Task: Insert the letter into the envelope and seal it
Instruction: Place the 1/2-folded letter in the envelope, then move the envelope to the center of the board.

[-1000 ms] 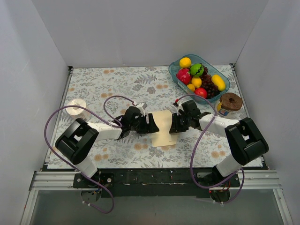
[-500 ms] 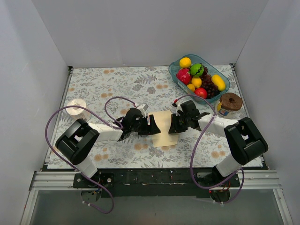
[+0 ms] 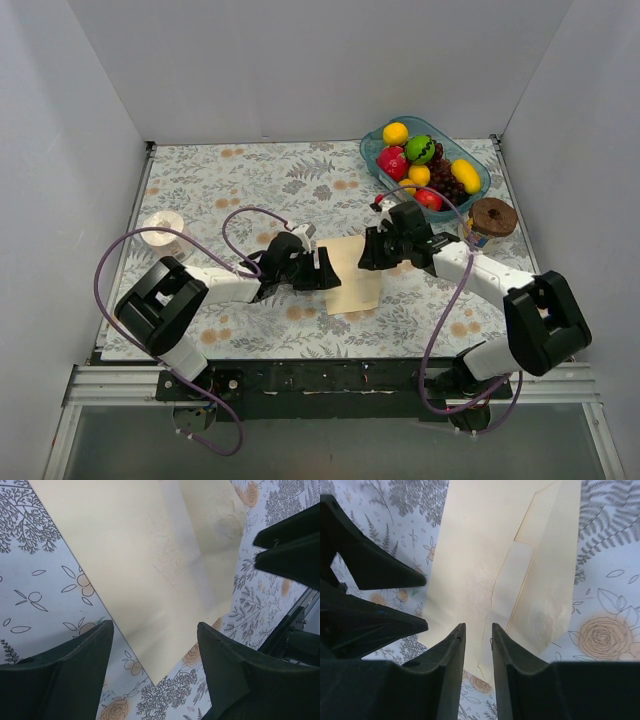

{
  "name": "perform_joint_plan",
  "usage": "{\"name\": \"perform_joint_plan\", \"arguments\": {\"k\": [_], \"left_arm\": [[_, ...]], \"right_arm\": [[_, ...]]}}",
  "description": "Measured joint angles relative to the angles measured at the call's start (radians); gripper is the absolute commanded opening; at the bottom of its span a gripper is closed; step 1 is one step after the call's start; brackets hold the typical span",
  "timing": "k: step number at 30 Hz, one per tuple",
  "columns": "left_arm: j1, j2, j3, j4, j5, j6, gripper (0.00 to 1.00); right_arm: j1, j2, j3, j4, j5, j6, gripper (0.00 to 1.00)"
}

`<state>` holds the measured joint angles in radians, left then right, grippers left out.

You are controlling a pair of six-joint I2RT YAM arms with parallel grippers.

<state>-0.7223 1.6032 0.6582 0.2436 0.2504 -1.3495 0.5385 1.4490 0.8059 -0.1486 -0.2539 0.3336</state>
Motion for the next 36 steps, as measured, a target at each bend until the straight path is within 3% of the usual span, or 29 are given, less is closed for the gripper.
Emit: {"name": "perform_joint_plan", "arguments": {"k": [11,13,15,23,31,36], "left_arm": [[0.000,-0.108,-0.024,-0.092,-0.053,0.000,0.80],[0.001,-0.140,-0.022,-0.111,-0.064,0.001,0.85],[0.008,-0.170,-0.014,-0.131,-0.076,0.003,0.96],[0.064,-0.286,0.007,-0.185,-0.109,0.003,0.98],[0.131,-0.345,0.007,-0.230,-0.120,0.011,0.98],[0.159,-0.367,0.007,-0.249,-0.120,0.018,0.98]], "right_arm": [[-0.068,-0.150,-0.044,-0.027,0.154,0.031,0.52],[-0.084,-0.146,-0.079,-0.017,0.145,0.040,0.52],[-0.099,-0.137,-0.113,-0.010,0.123,0.055,0.53],[-0.161,-0.092,-0.202,0.091,0.001,0.106,0.53],[-0.185,0.009,-0.221,0.220,-0.116,0.134,0.49],[-0.186,0.040,-0.221,0.265,-0.155,0.134,0.35]]}}
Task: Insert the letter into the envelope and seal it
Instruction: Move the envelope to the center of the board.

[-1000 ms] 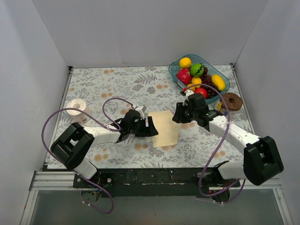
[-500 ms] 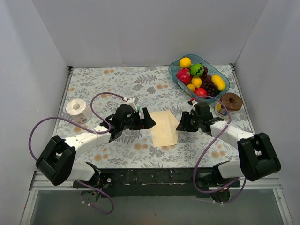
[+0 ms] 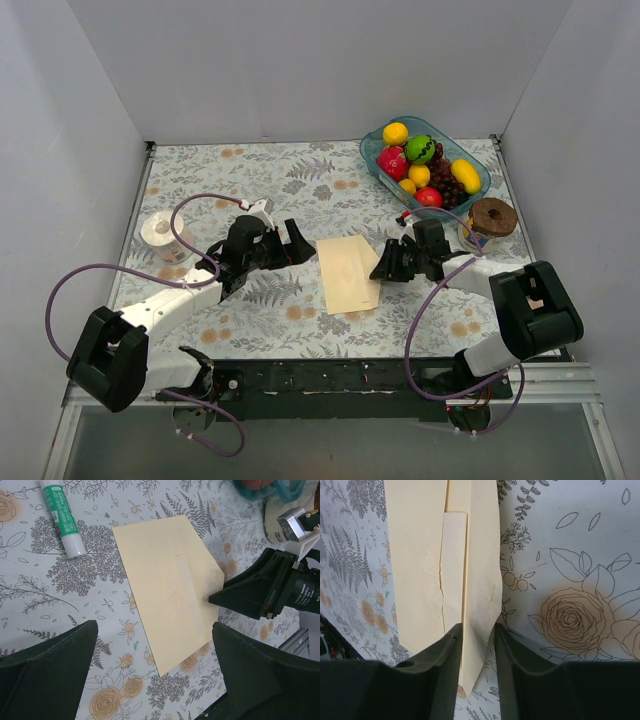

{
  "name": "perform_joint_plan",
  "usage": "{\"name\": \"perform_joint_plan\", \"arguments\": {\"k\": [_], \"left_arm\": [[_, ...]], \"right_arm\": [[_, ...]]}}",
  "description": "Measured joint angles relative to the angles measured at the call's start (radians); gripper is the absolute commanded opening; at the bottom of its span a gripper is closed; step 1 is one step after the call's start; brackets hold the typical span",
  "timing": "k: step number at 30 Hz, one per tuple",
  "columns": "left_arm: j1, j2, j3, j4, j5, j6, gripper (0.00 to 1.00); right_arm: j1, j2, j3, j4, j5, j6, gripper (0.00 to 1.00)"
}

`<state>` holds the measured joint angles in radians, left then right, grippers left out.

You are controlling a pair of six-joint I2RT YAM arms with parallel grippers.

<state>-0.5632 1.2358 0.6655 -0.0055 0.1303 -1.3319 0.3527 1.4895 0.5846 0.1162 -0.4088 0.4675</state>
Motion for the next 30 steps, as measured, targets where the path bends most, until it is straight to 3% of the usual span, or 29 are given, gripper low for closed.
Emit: {"name": "perform_joint_plan", "arguments": {"k": [5,10,28,30], "left_arm": [[0.016,-0.006,0.000,-0.014,0.000,0.001,0.98],[0.023,-0.006,0.000,-0.019,0.002,0.003,0.98],[0.036,0.000,0.000,-0.018,0.006,0.012,0.98],[0.038,0.005,0.000,-0.018,0.007,0.012,0.98]], "right_arm": [[0.000,0.006,-0.001,0.001,-0.014,-0.010,0.15],[0.000,0.006,-0.014,0.008,-0.022,-0.030,0.02],[0.000,-0.100,-0.092,-0.028,-0.130,-0.138,0.01],[0.000,-0.115,-0.092,-0.044,-0.134,-0.143,0.07]]}}
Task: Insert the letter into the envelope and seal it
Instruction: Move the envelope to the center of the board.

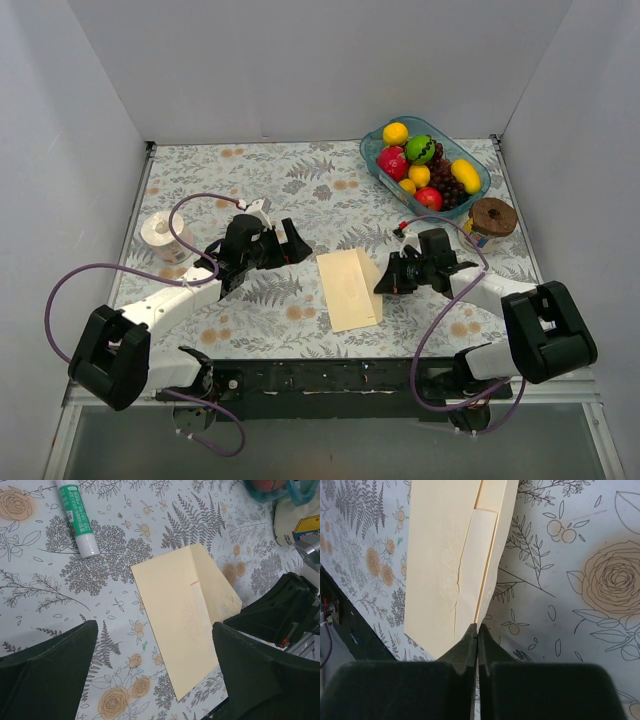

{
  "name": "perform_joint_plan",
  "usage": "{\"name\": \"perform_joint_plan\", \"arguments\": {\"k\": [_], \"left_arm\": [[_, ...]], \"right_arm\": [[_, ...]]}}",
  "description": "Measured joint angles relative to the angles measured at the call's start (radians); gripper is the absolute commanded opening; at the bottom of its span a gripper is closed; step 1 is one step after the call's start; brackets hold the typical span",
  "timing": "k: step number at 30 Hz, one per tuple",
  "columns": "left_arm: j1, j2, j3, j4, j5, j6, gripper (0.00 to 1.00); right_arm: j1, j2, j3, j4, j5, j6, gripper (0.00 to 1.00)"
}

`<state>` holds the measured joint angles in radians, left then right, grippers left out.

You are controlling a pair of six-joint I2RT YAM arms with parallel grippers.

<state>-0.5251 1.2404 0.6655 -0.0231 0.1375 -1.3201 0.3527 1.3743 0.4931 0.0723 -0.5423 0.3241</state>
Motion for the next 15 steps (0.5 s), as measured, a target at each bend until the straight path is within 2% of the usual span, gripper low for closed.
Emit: {"name": "perform_joint_plan", "arguments": {"k": [4,5,8,15], "left_arm": [[0.002,0.005,0.000,0.000,0.000,0.000,0.98],[0.003,0.006,0.000,0.000,0.000,0.000,0.98],[0.006,0.008,0.000,0.000,0.000,0.000,0.98],[0.016,0.020,0.002,0.000,-0.006,0.000,0.98]], "right_arm": [[0.000,-0.029,-0.003,-0.027,0.000,-0.008,0.22],[0.000,-0.039,-0.006,-0.031,0.000,-0.009,0.29],[0.000,-0.078,-0.012,-0.057,0.002,-0.008,0.37],[0.000,-0.137,0.001,-0.142,0.049,-0.013,0.39]]}}
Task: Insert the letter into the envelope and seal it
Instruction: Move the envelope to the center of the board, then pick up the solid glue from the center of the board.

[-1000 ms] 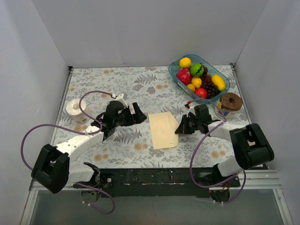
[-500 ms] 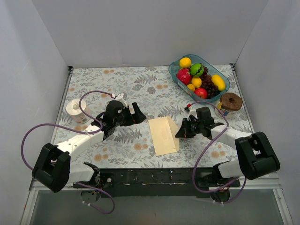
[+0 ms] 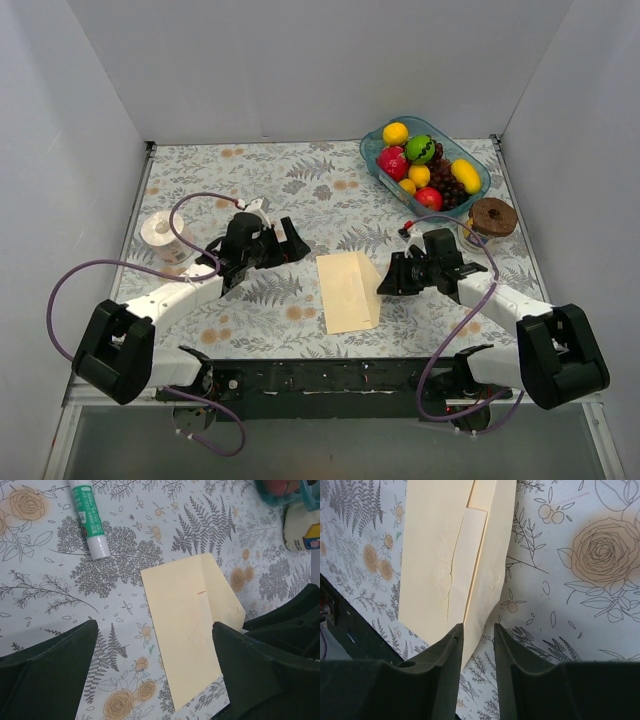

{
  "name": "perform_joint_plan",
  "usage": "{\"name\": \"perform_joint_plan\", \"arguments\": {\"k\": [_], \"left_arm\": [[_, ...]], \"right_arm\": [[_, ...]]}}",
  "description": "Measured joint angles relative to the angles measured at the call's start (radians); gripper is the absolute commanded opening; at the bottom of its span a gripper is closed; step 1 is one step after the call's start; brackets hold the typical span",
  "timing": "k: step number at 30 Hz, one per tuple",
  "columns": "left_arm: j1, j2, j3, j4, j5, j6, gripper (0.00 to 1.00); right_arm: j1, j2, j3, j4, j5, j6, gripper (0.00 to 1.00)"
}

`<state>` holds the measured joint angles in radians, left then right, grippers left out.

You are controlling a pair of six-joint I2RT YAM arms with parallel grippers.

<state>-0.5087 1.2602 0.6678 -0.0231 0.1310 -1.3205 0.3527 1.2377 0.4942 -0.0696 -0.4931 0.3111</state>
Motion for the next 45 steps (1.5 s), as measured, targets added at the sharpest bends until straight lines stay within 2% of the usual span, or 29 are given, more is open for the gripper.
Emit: {"name": "perform_joint_plan", "arguments": {"k": [5,9,15,19,22,27,31,35,40,45], "left_arm": [[0.013,0.105,0.071,-0.030,-0.050,0.004,0.94],[0.023,0.319,0.242,-0.077,-0.133,0.042,0.89],[0.024,0.520,0.411,-0.131,-0.217,0.087,0.81],[0.027,0.597,0.460,-0.161,-0.250,0.103,0.70],[0.027,0.618,0.496,-0.173,-0.253,0.109,0.57],[0.027,0.642,0.513,-0.188,-0.248,0.116,0.24],[0.027,0.643,0.512,-0.190,-0.237,0.122,0.18],[0.025,0.641,0.500,-0.174,-0.233,0.127,0.01],[0.019,0.627,0.477,-0.155,-0.239,0.130,0.00],[0.006,0.545,0.391,-0.179,-0.242,0.138,0.00]], "right_arm": [[0.000,-0.018,0.034,-0.049,0.039,0.000,0.39],[0.000,-0.055,0.042,-0.072,0.064,0.000,0.39],[0.000,-0.100,0.042,-0.106,0.093,-0.001,0.39],[0.000,-0.127,0.039,-0.113,0.105,-0.001,0.39],[0.000,-0.134,0.036,-0.114,0.110,-0.002,0.39],[0.000,-0.135,0.032,-0.116,0.121,-0.003,0.39],[0.000,-0.135,0.032,-0.116,0.125,-0.005,0.39],[0.000,-0.134,0.032,-0.116,0.124,-0.005,0.39],[0.000,-0.134,0.032,-0.116,0.124,-0.005,0.39],[0.000,-0.134,0.032,-0.116,0.125,-0.009,0.39]]}}
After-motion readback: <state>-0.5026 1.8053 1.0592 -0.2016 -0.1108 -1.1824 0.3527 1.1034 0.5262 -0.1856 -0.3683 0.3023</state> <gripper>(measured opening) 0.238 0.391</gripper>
